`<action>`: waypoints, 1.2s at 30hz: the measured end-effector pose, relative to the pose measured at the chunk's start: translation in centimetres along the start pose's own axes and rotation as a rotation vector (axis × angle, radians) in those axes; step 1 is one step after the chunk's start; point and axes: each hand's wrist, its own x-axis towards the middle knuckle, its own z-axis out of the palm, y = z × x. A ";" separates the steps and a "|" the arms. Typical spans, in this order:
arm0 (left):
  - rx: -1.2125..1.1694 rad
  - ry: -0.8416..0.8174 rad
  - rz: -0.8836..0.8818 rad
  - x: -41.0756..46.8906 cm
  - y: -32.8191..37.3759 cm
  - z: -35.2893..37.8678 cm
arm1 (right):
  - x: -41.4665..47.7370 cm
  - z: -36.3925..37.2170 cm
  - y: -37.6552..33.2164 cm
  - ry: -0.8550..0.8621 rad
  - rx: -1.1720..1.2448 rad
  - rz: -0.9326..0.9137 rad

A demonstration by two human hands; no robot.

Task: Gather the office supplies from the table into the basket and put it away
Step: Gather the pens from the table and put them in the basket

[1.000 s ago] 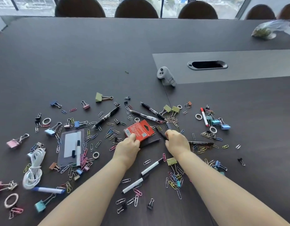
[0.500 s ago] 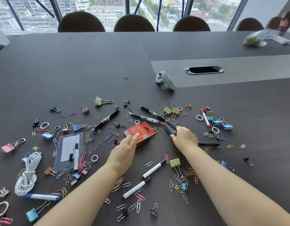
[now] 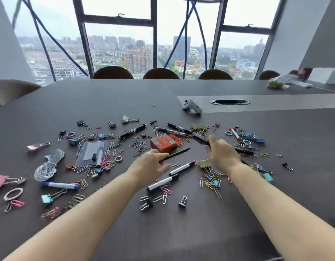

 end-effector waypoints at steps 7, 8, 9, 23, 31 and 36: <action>0.020 -0.011 -0.092 -3.9 2.2 0.8 | -6.9 -0.4 -0.4 0.064 0.053 0.006; 0.016 -0.011 -0.111 -4.1 2.4 1.0 | -7.5 -0.3 -0.4 0.074 0.030 -0.001; 0.019 -0.013 -0.126 -4.3 2.6 1.1 | -7.9 -0.3 -0.3 0.087 0.009 -0.008; 0.079 -0.041 -0.023 2.5 3.9 1.0 | -0.4 -1.9 4.6 0.093 -0.069 0.130; 0.114 -0.125 0.001 5.7 2.7 2.4 | 4.2 -0.2 7.6 -0.135 -0.213 0.173; 0.101 -0.127 -0.007 5.6 3.0 2.1 | 4.7 -0.1 7.1 -0.151 -0.229 0.142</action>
